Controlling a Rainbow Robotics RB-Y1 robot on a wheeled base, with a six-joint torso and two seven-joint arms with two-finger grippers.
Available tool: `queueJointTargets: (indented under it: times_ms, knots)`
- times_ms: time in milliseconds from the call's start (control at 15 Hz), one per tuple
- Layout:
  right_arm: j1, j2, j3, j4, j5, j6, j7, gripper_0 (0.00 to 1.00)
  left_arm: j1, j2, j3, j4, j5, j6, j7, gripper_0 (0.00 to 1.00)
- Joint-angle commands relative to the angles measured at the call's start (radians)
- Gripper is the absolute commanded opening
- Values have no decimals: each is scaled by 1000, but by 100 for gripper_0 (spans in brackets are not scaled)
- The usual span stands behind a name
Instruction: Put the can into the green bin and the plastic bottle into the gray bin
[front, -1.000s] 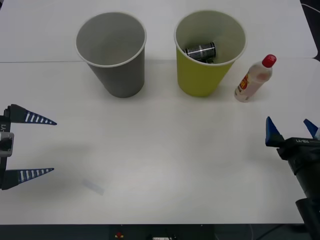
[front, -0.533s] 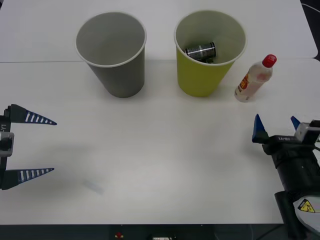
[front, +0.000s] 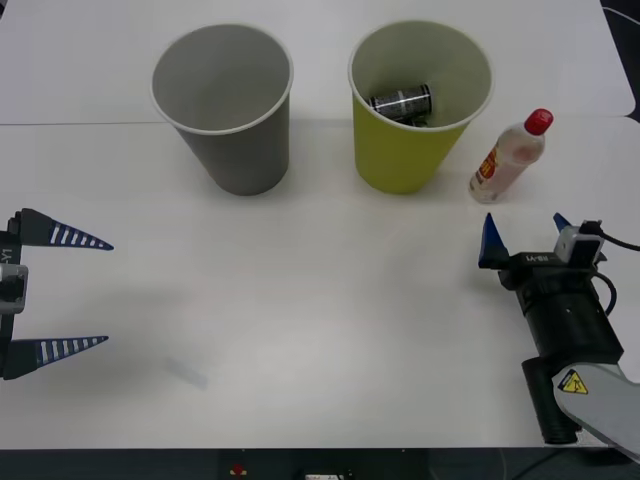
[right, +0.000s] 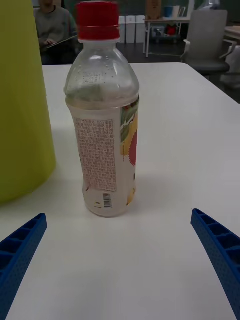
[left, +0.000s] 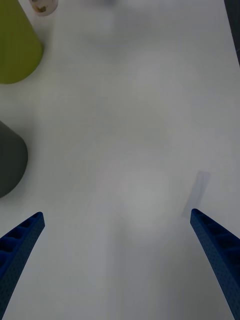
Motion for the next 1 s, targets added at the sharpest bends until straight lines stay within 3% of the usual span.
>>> queueJointTargets:
  times_ms: [67, 1000]
  knots:
    - [-54, 24, 21, 50, 0, -1, 0, 100, 0, 0, 0, 0, 0, 0, 0, 100]
    - [-263, 122, 32, 285, -20, -56, 3, 100, 0, 0, 0, 0, 0, 0, 0, 100]
